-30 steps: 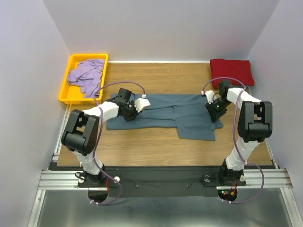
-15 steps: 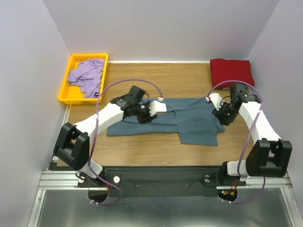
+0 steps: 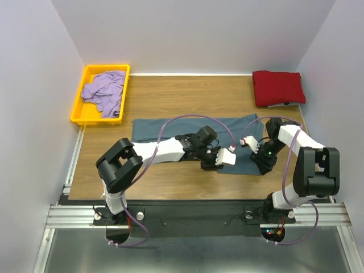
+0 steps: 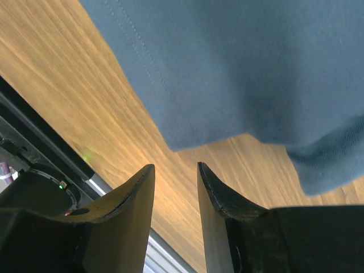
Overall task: Fold and stack the t-shirts
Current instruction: Fold the tshirt
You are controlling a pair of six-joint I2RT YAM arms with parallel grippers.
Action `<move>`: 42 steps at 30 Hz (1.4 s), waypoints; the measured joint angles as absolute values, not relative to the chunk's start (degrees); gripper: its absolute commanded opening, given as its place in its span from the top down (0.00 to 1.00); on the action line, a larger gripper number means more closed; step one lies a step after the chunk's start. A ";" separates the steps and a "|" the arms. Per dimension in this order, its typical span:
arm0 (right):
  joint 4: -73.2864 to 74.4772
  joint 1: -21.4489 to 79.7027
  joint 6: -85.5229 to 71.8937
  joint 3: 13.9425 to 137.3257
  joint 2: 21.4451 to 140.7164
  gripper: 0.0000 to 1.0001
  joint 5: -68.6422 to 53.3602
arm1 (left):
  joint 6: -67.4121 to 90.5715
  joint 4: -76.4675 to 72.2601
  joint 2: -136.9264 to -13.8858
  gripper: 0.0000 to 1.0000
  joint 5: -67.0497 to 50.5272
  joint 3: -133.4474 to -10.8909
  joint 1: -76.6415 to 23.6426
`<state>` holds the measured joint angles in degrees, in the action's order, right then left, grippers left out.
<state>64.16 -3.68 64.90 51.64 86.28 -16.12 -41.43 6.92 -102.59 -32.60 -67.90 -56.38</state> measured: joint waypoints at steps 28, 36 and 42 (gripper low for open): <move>55.59 -0.67 54.15 46.37 87.68 0.99 -13.50 | -45.93 -4.01 -109.60 0.56 -27.14 -64.38 -64.25; 56.07 -0.67 53.98 45.91 85.84 0.64 -14.04 | -46.00 -4.54 -109.75 0.56 -25.28 -64.69 -64.25; 56.71 -0.64 54.00 46.41 83.35 0.52 -16.03 | -46.00 -4.45 -109.65 0.56 -25.30 -64.69 -64.27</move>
<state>56.71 -0.64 54.00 46.41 83.35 -16.03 -46.00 -4.45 -109.65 -25.30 -64.69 -64.27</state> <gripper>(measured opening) 0.470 0.440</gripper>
